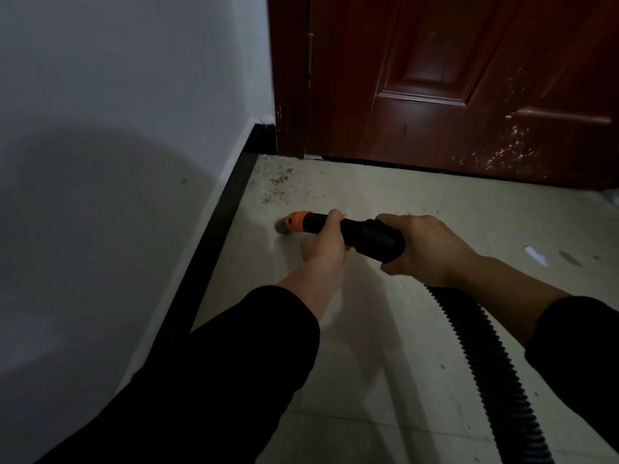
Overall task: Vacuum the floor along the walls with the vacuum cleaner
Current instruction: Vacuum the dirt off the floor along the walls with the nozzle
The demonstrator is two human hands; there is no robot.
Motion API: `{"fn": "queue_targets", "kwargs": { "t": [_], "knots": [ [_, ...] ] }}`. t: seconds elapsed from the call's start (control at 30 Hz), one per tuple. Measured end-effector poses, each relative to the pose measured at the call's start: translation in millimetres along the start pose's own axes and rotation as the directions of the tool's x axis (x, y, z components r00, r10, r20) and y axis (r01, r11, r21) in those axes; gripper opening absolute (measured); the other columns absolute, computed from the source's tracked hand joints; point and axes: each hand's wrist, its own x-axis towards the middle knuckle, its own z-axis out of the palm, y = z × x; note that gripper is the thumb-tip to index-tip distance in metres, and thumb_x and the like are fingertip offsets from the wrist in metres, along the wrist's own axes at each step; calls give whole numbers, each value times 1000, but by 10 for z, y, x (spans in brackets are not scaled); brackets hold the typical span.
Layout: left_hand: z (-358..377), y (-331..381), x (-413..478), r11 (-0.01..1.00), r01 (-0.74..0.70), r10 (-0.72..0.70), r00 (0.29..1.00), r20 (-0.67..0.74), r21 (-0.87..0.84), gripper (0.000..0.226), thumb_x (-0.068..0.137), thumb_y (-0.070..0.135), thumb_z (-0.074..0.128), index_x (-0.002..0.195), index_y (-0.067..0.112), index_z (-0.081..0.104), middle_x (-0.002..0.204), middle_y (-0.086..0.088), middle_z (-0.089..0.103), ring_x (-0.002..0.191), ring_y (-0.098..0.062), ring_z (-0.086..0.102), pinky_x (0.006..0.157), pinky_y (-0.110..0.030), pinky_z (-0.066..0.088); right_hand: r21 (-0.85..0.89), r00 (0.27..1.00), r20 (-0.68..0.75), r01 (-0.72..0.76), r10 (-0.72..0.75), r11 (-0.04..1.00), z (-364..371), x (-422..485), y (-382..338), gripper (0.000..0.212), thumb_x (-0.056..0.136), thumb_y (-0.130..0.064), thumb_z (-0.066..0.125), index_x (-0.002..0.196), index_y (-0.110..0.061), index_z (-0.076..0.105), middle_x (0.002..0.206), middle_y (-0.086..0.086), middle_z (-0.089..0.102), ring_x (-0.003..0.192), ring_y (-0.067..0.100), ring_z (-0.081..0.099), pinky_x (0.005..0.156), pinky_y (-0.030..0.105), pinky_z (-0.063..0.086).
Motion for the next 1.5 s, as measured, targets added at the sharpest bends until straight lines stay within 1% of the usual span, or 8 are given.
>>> {"fn": "queue_targets", "kwargs": {
  "t": [0.17,0.3,0.43,0.63,0.83,1.0,1.23,1.5],
  "knots": [
    [-103,-18,-66,999,-1,3,999,-53,33,29,87,36,63,100,10,61,81,-4,65,69,-17,61,71,-31,53,17,997,32,73,-73,997,41,-4,-53,41,68,-19,79,102,-24,58,85,-2,65,75,19,61,67,39,54],
    [-270,21,-107,1000,6,-4,998,-60,24,34,90,37,59,109,8,60,88,-5,66,70,-15,62,66,-29,52,23,990,65,122,-123,992,71,30,-163,45,69,-19,79,107,-26,58,86,-3,65,76,17,60,67,34,52],
    [-371,48,-149,1000,4,-4,998,-63,4,36,92,38,56,112,8,59,88,-4,65,73,-15,63,69,-29,52,28,983,96,154,-156,988,69,42,-246,44,68,-19,79,107,-27,58,86,-3,65,76,18,60,68,36,52],
    [-390,15,-206,1000,4,-6,998,-62,-20,38,92,38,55,116,8,59,95,-6,67,75,-15,63,60,-26,50,28,979,121,163,-165,986,33,5,-254,46,68,-18,79,108,-26,59,88,-1,66,78,19,61,70,38,53],
    [-226,-23,-186,1000,-13,12,999,-43,-21,32,90,34,59,108,9,61,92,-6,68,75,-15,65,58,-25,51,3,991,92,97,-97,995,10,-34,-142,44,67,-17,78,105,-25,57,85,-2,64,75,17,59,66,35,52],
    [-66,-45,-110,999,-44,43,999,-15,-14,16,87,26,67,82,14,57,88,-8,71,71,-15,66,66,-27,54,-15,999,33,8,-8,1000,-8,-35,-20,40,68,-16,76,102,-23,57,85,-1,63,74,18,58,62,32,49],
    [179,-70,-45,999,-51,51,998,37,13,21,86,24,71,76,15,56,74,-4,64,68,-16,62,82,-34,55,-40,996,-20,-89,88,995,-46,-68,82,39,73,-15,75,106,-21,55,90,2,61,77,20,56,58,27,39],
    [342,-157,-83,1000,-3,1,997,83,16,20,85,25,72,79,12,58,80,-6,67,67,-14,63,74,-29,56,-46,990,-28,-140,139,989,-127,-186,209,40,72,-15,76,106,-22,56,89,2,63,77,21,59,60,29,46]
  ]
}}
